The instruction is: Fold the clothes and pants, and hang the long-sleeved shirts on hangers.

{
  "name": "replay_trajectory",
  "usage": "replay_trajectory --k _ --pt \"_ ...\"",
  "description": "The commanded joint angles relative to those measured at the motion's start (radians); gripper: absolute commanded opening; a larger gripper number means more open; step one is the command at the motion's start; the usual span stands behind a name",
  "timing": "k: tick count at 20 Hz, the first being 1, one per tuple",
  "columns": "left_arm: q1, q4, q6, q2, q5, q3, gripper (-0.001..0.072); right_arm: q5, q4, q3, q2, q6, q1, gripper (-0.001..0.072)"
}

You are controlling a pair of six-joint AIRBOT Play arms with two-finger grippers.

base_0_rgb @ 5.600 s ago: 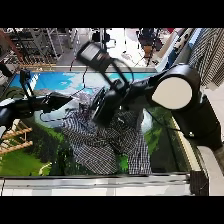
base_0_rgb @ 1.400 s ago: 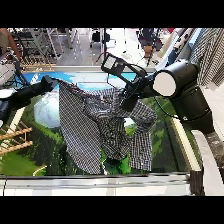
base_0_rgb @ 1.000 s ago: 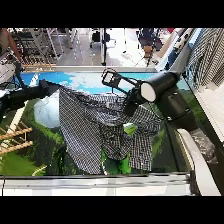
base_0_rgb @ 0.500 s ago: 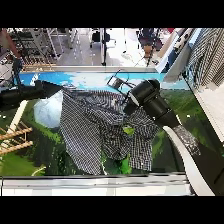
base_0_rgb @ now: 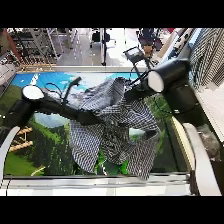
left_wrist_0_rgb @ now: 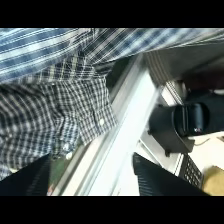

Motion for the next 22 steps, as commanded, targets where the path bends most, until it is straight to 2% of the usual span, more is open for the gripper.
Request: replay_trajectory --k 1,3,5,8,10,14,19,22 --pt "-0.032 0.06 -0.106 0.035 0.013 0.0 0.0465 -0.098 0.127 0.027 0.084 0.074 0.0 0.0022" --pt "-0.005 0.06 -0.108 0.087 0.012 0.0 0.0465 -0.294 0.091 0.027 0.129 0.149 -0.006 0.0022" --pt "0.023 0.06 -0.108 0.151 0.01 0.0 0.0465 -0.454 -0.018 0.027 0.16 0.268 -0.035 0.0021" --pt "0.064 0.06 -0.108 0.255 -0.04 0.0 0.0466 -0.472 -0.231 0.028 0.19 0.391 -0.145 0.0021" --pt "0.092 0.06 -0.108 0.314 -0.091 0.0 0.0466 -0.373 -0.37 0.028 0.214 0.391 -0.259 0.0021" --pt "0.142 0.06 -0.087 0.41 -0.135 -0.001 0.0469 -0.215 -0.496 0.028 0.278 0.234 -0.585 0.0021" --pt "0.178 0.092 0.043 0.452 -0.151 -0.001 0.0469 -0.261 -0.555 0.029 0.335 0.203 -1.061 0.002" --pt "0.185 0.244 0.044 0.45 -0.141 -0.001 0.0469 -0.373 -0.555 0.029 0.336 0.204 -1.265 0.002"
